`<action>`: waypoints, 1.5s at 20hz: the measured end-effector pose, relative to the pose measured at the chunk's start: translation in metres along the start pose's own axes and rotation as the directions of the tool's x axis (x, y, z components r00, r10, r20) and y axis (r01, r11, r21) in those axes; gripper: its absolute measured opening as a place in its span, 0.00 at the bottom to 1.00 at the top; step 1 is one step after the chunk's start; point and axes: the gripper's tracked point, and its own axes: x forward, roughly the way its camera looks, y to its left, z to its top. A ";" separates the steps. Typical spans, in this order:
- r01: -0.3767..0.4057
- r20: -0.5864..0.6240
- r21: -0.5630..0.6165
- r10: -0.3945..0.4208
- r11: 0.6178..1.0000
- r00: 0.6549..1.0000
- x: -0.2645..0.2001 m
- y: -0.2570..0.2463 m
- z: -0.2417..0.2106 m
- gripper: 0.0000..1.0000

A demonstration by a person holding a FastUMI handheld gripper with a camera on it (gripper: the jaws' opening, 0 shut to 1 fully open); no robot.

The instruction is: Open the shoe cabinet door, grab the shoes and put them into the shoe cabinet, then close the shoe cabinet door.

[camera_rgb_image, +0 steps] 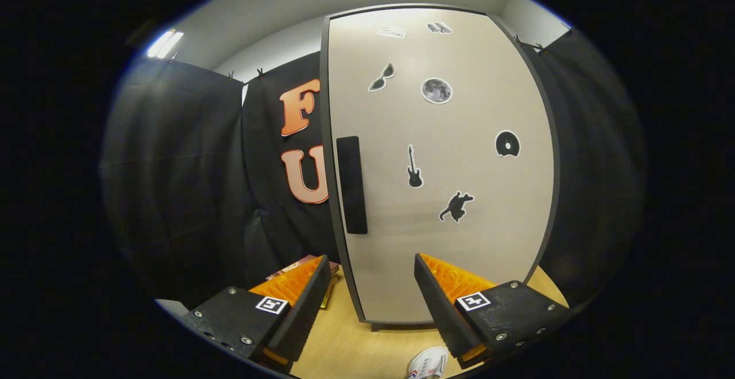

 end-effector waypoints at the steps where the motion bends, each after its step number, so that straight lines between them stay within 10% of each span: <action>1: -0.003 0.002 -0.004 0.003 1.000 1.000 0.008 0.002 0.001 0.92; 12: 0.054 0.062 -0.046 -0.051 0.998 0.997 0.089 0.018 0.028 0.85; 25: 0.119 0.015 -0.049 -0.119 0.992 0.993 0.111 0.018 0.021 0.21; 30: 0.103 0.019 -0.049 -0.102 0.993 0.995 0.095 0.019 0.021 0.12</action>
